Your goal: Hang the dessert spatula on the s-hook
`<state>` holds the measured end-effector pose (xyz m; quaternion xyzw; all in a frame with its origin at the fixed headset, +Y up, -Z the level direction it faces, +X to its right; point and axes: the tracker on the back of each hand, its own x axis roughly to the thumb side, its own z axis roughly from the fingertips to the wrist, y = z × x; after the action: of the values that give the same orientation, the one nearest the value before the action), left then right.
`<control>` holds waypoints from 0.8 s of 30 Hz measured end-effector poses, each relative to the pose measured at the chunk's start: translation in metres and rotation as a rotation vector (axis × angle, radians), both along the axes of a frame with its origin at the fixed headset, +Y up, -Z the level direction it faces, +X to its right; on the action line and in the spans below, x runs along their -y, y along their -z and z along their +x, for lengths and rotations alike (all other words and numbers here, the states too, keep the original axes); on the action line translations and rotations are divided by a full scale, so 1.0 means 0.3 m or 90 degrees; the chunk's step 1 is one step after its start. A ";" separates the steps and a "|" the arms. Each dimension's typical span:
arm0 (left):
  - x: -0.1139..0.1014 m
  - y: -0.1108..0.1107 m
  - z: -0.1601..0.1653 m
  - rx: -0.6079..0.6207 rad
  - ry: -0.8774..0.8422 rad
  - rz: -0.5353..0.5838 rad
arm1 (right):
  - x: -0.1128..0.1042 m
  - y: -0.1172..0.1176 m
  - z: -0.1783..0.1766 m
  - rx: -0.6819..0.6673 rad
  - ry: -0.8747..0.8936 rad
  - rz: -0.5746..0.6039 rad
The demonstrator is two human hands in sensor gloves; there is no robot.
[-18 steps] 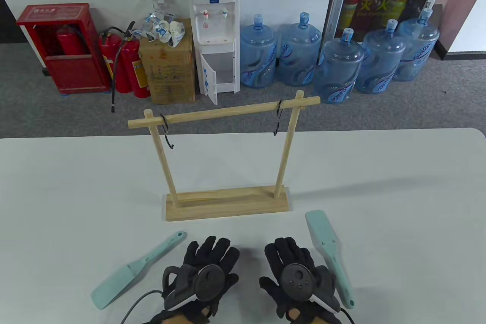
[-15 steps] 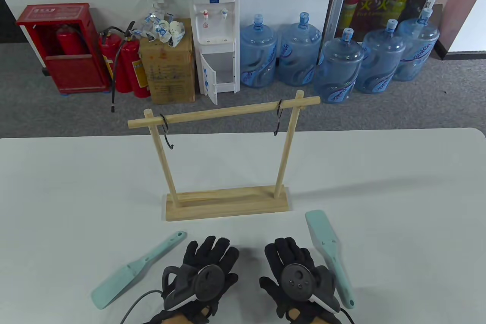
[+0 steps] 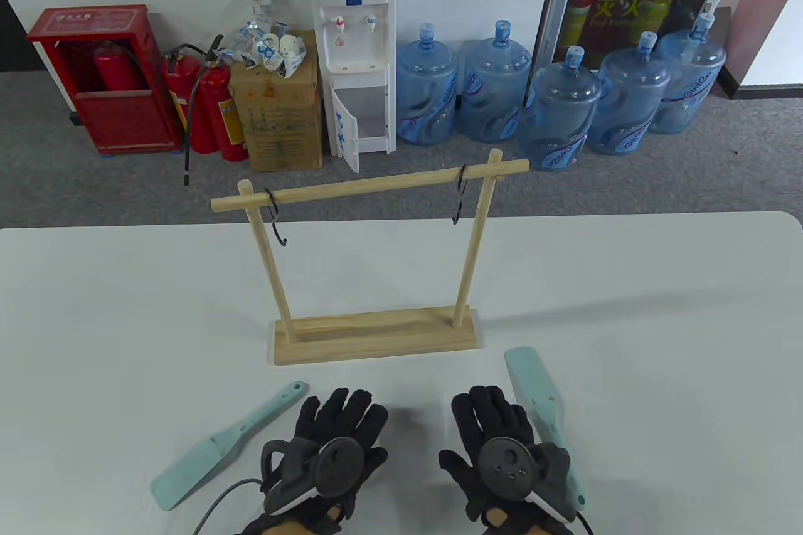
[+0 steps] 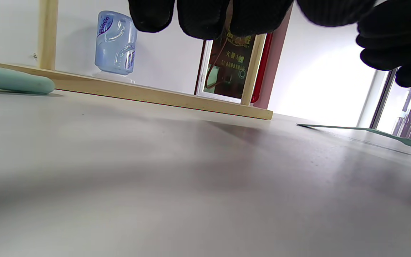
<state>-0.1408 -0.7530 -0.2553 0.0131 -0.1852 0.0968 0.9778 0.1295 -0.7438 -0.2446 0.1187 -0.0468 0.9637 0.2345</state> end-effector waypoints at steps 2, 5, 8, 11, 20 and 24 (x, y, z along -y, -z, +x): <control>-0.002 -0.001 -0.008 -0.004 -0.001 0.002 | -0.006 -0.003 0.039 0.021 0.010 -0.004; -0.004 0.001 -0.022 -0.013 -0.005 0.003 | -0.018 -0.004 0.107 0.066 0.019 0.000; -0.003 0.003 -0.032 -0.019 -0.007 0.003 | -0.028 -0.001 0.174 0.115 0.048 -0.008; -0.004 0.002 -0.037 -0.022 -0.004 0.000 | -0.033 0.000 0.226 0.157 0.076 -0.018; -0.009 0.001 -0.050 -0.027 -0.014 0.000 | 0.000 0.001 0.369 0.317 0.085 -0.077; -0.010 0.001 -0.055 -0.029 -0.016 -0.002 | 0.034 0.004 0.414 0.373 0.063 -0.129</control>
<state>-0.1572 -0.7501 -0.2557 0.0164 -0.1623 0.1091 0.9806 0.2537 -0.7540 -0.2458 -0.1901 -0.0219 0.9442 0.2681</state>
